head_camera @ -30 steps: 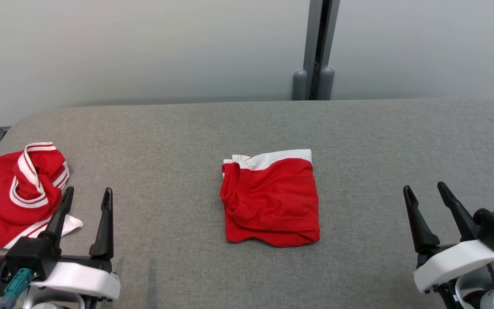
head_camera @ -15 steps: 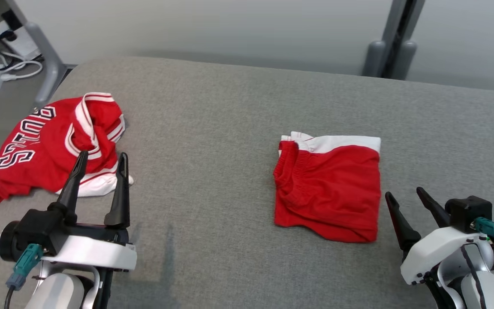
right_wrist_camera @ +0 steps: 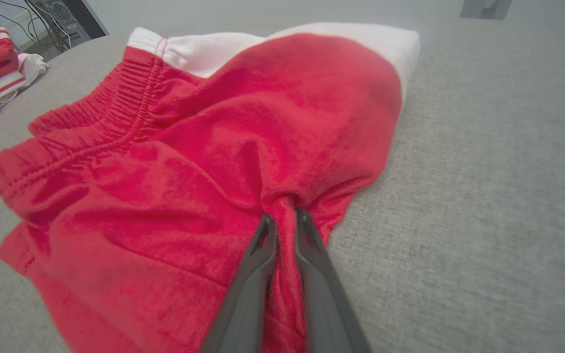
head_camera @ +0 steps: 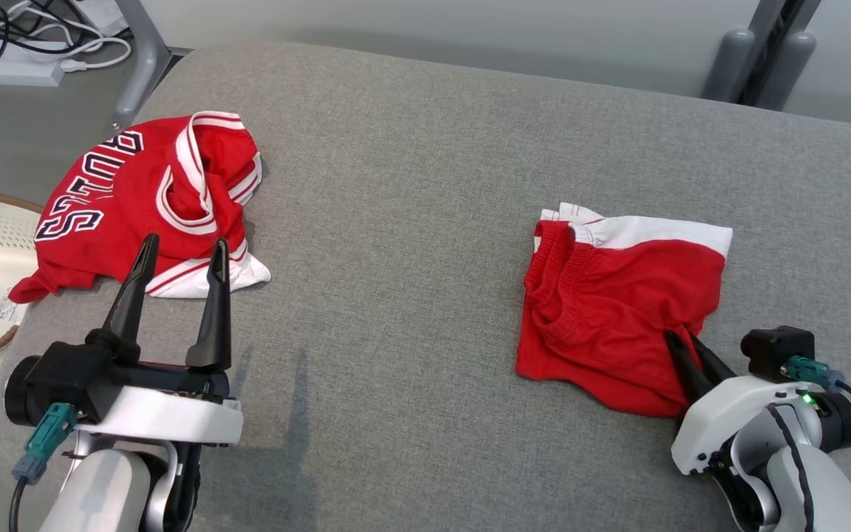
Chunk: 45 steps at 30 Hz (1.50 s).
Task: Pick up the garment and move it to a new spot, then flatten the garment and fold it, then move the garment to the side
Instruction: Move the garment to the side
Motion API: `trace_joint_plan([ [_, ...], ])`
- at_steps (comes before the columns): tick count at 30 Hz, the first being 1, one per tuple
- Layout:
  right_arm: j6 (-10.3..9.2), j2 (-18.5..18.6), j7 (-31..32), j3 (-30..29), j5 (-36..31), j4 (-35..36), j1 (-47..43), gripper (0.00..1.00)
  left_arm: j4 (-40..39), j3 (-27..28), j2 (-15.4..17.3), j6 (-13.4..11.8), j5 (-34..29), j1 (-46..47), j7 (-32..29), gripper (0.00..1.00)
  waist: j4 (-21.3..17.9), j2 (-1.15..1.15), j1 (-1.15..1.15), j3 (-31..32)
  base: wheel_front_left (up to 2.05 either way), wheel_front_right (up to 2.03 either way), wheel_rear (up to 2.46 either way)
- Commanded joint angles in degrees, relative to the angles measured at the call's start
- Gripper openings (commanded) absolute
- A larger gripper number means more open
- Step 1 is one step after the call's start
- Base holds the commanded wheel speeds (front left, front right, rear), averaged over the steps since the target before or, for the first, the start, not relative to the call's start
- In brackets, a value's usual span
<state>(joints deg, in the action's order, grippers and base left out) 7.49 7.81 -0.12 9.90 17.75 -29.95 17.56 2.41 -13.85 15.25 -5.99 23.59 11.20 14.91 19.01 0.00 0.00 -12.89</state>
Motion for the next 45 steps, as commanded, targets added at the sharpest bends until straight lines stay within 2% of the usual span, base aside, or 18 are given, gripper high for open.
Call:
trace_joint_plan([
  [1, 0.0, 0.7, -0.6, 0.6, 0.4, -0.6, 0.5, 0.0, 0.1, 1.0, -0.3, 0.7, -0.9, 0.6, 0.2, 1.0, -0.5, 0.0, 0.0, 0.2, 0.0, 0.0, 0.0],
  [3, 0.0, 1.1, -0.8, 0.8, 0.1, -0.5, 0.6, 0.0, 0.2, 1.3, -0.5, 0.9, -1.2, 0.3, 0.2, 1.0, -0.7, 0.0, 0.0, 0.4, 0.0, 0.0, 0.0],
  [10, 0.0, 1.8, -0.4, 4.1, -0.5, 3.1, -1.3, 0.0, -0.4, 3.6, -0.2, 1.8, -3.0, -1.8, 0.2, 1.0, -7.1, 0.0, 0.0, 1.6, 0.0, 0.0, 0.0],
  [11, 0.0, 1.8, -0.4, 4.1, -0.5, 3.1, -1.3, 0.0, -0.4, 3.6, -0.2, 1.8, -3.0, -1.8, 0.2, 1.0, -7.1, 0.0, 0.0, 1.6, 0.0, 0.0, 0.0],
  [19, 0.0, 4.1, 0.7, 7.7, -1.9, 8.1, -2.6, 0.0, -2.0, 3.7, 0.8, 2.2, -3.7, -1.9, -0.1, 1.0, -17.6, 0.0, 0.0, 0.9, 0.0, 0.0, 0.0],
  [26, 0.0, 6.2, 0.6, 10.4, -2.2, 9.0, 0.5, 0.0, -4.6, 3.1, 2.2, 2.6, -4.2, 0.0, -2.1, 1.0, -26.5, 0.0, 0.0, -2.4, 0.0, 0.0, 0.0],
  [33, -0.01, 9.1, -1.4, 12.3, -1.7, 4.9, 8.8, 0.0, -7.4, 2.0, 3.6, 3.4, -5.3, 3.9, -4.4, 1.0, -32.1, 0.0, 0.0, -7.7, 0.0, 0.0, 0.0],
  [45, -0.01, 15.3, -8.2, 5.6, -0.9, -10.2, 24.5, 0.0, -10.5, -0.2, 5.2, 5.2, -6.6, 11.6, -8.0, 1.0, -37.3, 0.0, 0.0, -16.8, 0.0, 0.0, 0.0],
])
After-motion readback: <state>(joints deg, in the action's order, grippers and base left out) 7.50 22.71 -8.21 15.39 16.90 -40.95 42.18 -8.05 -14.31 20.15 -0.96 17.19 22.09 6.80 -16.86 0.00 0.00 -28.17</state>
